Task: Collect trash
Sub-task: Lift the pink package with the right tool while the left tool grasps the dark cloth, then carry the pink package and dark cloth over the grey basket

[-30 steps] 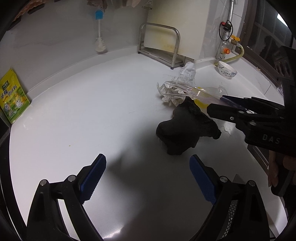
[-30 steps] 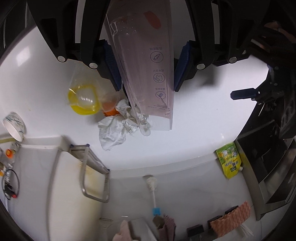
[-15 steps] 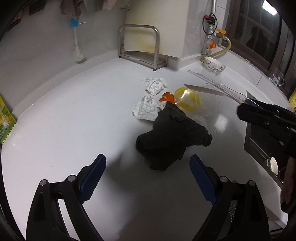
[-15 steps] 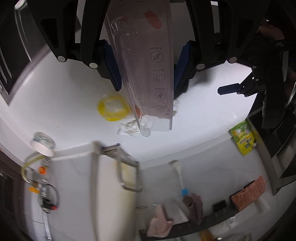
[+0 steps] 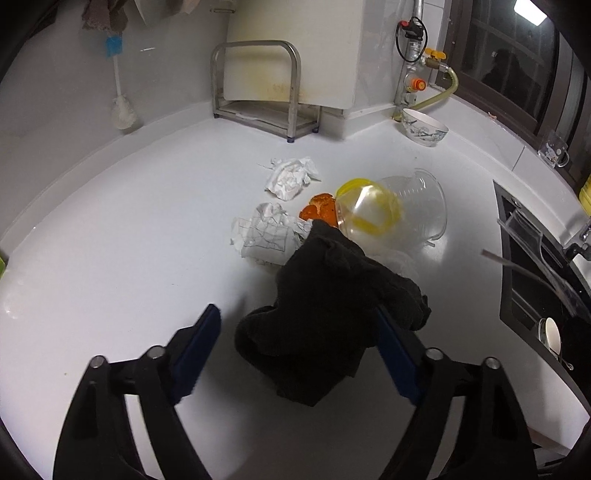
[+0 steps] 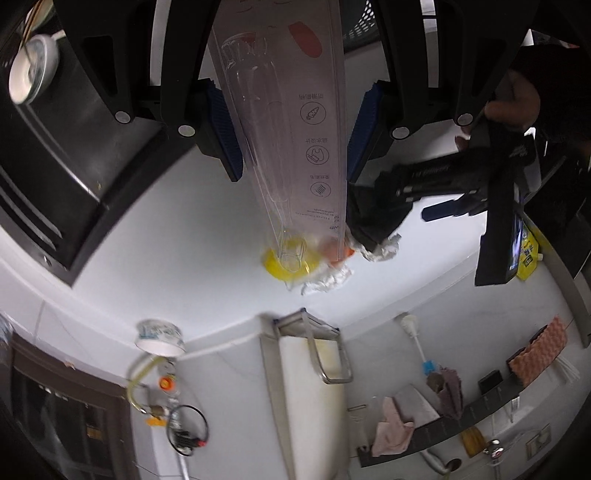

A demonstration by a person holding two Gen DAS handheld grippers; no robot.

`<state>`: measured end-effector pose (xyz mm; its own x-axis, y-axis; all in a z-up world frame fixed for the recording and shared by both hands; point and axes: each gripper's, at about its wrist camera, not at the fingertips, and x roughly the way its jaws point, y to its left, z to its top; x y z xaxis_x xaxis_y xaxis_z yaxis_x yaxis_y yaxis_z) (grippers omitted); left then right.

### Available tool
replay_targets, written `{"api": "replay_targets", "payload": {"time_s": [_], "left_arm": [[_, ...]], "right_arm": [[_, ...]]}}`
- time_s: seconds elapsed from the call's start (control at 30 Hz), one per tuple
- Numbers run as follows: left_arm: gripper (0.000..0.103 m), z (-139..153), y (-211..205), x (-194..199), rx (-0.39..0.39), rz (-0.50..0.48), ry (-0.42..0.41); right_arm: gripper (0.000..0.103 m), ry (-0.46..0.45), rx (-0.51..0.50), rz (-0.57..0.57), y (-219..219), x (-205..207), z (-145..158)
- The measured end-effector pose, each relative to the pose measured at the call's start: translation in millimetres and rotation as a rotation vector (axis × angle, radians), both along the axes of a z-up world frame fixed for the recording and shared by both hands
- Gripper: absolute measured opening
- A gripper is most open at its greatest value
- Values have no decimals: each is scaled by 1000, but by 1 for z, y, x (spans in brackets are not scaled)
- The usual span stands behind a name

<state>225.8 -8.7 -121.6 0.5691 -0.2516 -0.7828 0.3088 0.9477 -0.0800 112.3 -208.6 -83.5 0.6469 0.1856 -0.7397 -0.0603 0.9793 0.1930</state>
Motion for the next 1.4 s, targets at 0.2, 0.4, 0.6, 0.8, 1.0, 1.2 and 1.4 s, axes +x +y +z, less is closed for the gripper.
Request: {"api": "replay_targets", "payload": {"time_s": [0.2, 0.4, 0.6, 0.8, 1.0, 1.2, 1.4], "left_arm": [[44, -4, -4, 0, -4, -42, 6], [10, 0, -1, 2, -17, -46, 23], [8, 12, 2, -2, -27, -49, 7], [7, 31, 6, -4, -35, -47, -29], [7, 52, 12, -8, -45, -34, -54], [7, 74, 17, -17, -44, -30, -89], [7, 90, 22, -26, -42, -24, -109]], "right_arm": [[55, 28, 18, -35, 0, -15, -13], [55, 30, 26, -47, 4, -23, -14], [55, 23, 33, -54, 5, -25, -11], [55, 14, 35, -63, 2, -30, -8], [55, 3, 37, -76, 1, -34, -3], [55, -12, 37, -81, 0, -39, 3], [55, -23, 33, -81, -1, -47, 9]]}}
